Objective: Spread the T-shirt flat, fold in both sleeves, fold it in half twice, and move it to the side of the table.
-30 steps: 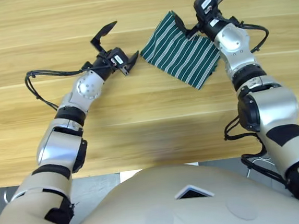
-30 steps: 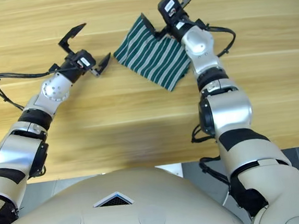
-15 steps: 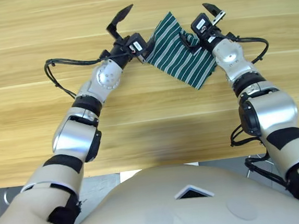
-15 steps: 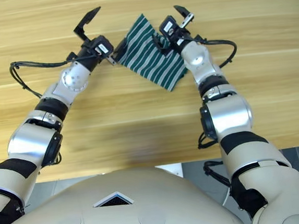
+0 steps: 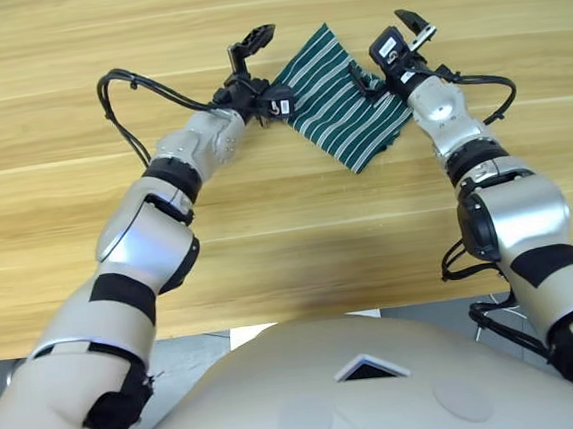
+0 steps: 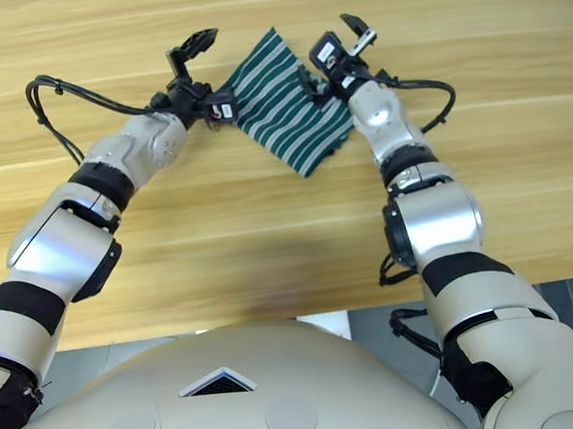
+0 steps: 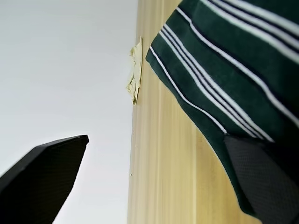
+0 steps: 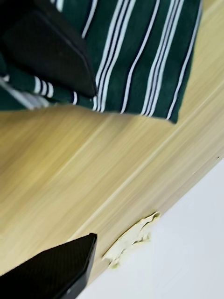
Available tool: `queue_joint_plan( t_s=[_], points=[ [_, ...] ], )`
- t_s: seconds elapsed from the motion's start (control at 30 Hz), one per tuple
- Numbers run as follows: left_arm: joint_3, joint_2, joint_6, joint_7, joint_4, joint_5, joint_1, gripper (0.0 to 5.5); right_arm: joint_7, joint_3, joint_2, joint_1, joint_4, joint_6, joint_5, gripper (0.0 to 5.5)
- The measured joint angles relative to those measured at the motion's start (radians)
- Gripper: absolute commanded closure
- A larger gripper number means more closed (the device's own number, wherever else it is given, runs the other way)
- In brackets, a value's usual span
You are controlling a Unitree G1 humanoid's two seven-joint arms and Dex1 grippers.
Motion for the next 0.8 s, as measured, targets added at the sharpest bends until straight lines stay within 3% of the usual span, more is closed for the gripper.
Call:
queue_joint_plan(
  t_s=[0.17,0.5,0.67,0.8],
  points=[
    [-0.003,0.000,0.002,0.000,-0.002,-0.001,0.000,0.11,-0.072,-0.010,-0.038,0.000,0.019,0.063,-0.003,0.10],
    [0.000,0.000,-0.002,0.000,-0.002,-0.007,0.000,0.11,-0.204,-0.204,-0.090,-0.011,0.006,-0.030,0.153,0.10],
    [0.045,0.003,-0.053,-0.001,0.000,-0.084,0.027,0.11,-0.072,-0.206,-0.051,-0.016,-0.045,-0.175,0.184,0.10],
    [0.157,-0.009,-0.150,-0.005,-0.002,-0.210,0.082,0.11,0.068,-0.093,0.026,-0.003,-0.093,-0.268,0.121,0.10]
  ],
)
